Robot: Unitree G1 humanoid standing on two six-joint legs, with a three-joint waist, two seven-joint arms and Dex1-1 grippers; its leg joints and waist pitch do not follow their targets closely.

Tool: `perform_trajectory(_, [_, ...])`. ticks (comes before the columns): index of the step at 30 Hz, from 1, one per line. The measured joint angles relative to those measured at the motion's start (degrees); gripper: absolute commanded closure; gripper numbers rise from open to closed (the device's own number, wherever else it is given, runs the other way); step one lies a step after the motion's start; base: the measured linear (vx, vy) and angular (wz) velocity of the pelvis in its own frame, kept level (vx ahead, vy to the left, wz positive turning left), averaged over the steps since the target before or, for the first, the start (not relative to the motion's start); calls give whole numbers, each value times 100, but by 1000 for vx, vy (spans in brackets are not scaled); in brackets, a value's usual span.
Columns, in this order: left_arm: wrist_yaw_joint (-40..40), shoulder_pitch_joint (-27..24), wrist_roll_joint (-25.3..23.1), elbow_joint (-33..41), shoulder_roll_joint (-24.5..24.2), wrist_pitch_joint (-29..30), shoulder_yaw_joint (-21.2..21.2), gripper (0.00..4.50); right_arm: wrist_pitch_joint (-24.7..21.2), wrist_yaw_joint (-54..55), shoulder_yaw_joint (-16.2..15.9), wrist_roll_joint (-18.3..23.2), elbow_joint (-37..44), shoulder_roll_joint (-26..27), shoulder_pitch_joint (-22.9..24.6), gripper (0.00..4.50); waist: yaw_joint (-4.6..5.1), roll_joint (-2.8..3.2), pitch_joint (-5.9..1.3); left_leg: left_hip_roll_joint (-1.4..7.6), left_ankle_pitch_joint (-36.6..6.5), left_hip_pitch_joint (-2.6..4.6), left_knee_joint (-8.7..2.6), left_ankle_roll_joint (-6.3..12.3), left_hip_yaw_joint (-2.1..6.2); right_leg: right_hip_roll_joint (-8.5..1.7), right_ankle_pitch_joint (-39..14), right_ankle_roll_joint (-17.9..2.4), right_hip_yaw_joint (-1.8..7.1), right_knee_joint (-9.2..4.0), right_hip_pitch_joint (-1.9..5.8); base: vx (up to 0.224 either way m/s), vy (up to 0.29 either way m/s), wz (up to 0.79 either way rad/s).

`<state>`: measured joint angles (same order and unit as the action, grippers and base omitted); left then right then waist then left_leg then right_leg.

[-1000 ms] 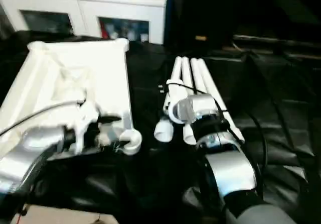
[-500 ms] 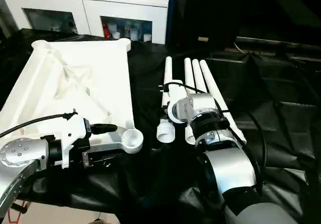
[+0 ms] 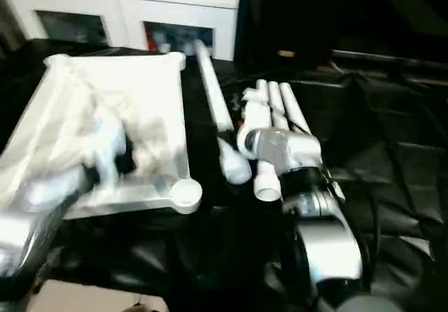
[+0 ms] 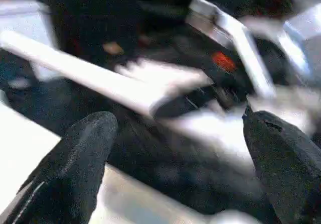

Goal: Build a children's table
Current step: Pick table leg

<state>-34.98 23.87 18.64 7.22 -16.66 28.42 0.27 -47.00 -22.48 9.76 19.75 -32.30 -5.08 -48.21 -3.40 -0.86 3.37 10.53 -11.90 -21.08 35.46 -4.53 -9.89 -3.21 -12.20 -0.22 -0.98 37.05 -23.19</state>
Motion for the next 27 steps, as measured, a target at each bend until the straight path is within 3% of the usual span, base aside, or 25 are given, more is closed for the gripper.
perform_trajectory(2, [535, 455, 185, -258, 351, 255, 293, 0, -18, -397, 2, 242, 355, -36, 87, 266, -11, 0, 0, 0, 4, 1, 0, 7, 0, 0, 1, 0, 0, -3, 5, 0, 0, 0])
perform_trajectory(6, [1048, 841, 484, -719, 823, 576, 592, 0, -121, -939, 127, 661, 907, -179, 419, 267, -30, -1, 1, 0, 8, -5, 0, 15, 2, 0, 0, 0, -4, -7, 3, 0, 0, 0])
perform_trajectory(10, [1115, 1290, 1406, -1012, 1288, 1123, 1063, 0, -220, -1713, 100, 1213, 1695, -216, 936, 267, -63, 2, 2, -2, 25, -11, 0, 59, 1, -1, 0, 0, -4, -14, 0, 0, 0, 0])
perform_trajectory(13, [1195, 1531, 1850, -1033, 1459, 1481, 1273, 0, -232, -2004, 93, 1394, 2066, -321, 1056, 267, -60, 4, 1, -1, 20, -7, 0, 65, 1, -2, 0, -1, -4, -9, 1, 0, 0, 0])
perform_trajectory(18, [1201, 1540, 2323, -1027, 1634, 1810, 1369, 0, -245, -2203, -10, 1571, 2430, -356, 1224, 267, -69, 19, 7, -1, 18, -4, 0, 57, 4, -2, 2, -2, -7, -7, 5, 0, 0, 0])
perform_trajectory(19, [1218, 1543, 2436, -1025, 1682, 1878, 1417, 29, -253, -2229, -44, 1599, 2458, -355, 1262, 267, -70, 26, 11, -2, 19, -6, 0, 58, 4, -2, 6, -4, -7, -9, 5, 0, 0, 0])
perform_trajectory(22, [1319, 1561, 2681, -996, 1725, 2053, 1577, 47, -253, -2248, -73, 1624, 2578, -368, 1291, 267, -66, 39, 19, -3, 23, -7, 0, 55, 6, -3, 10, -3, -7, -10, 5, 0, 0, 0])
perform_trajectory(27, [1663, 1670, 2647, -954, 1746, 2114, 1593, 91, -98, -2211, -313, 1477, 2780, -432, 1343, 267, -78, 44, 19, -2, 23, -9, 0, 54, 9, -3, 10, -2, -11, -12, 5, 0, 0, 0])
